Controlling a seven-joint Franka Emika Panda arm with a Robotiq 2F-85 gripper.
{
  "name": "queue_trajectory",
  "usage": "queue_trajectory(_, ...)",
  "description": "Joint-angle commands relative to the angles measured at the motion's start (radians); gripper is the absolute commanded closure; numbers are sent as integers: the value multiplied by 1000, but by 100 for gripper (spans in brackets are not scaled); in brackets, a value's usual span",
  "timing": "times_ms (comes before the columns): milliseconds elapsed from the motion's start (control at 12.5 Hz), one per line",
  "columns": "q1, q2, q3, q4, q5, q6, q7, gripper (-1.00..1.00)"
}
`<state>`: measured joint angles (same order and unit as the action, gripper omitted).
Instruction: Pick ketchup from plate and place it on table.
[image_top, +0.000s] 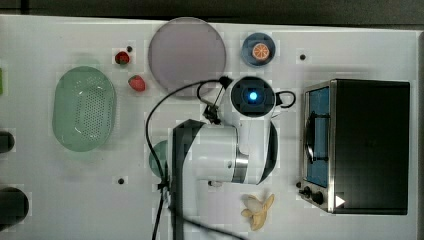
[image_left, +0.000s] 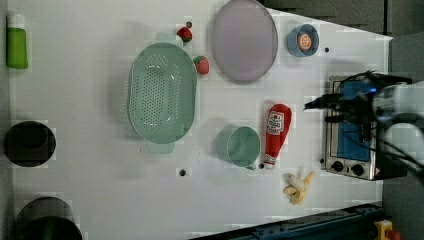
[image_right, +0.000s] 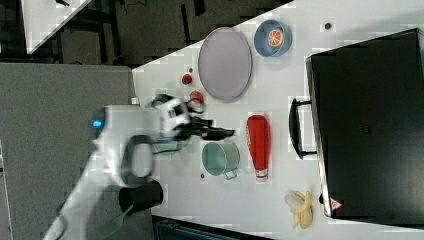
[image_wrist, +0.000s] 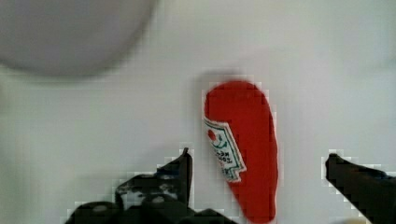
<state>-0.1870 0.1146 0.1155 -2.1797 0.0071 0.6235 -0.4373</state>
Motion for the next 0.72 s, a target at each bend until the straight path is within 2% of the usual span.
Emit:
queue_trajectory(80, 2, -125, 7, 175, 8, -155, 313, -100)
queue_trajectory(240, 6, -152, 14, 276, 7, -290, 417, -100)
queue_trajectory(480, 7, -158, 25, 420, 5, -473, 419, -100)
queue_trajectory(720, 5, -158, 19, 493, -1, -610, 419, -100)
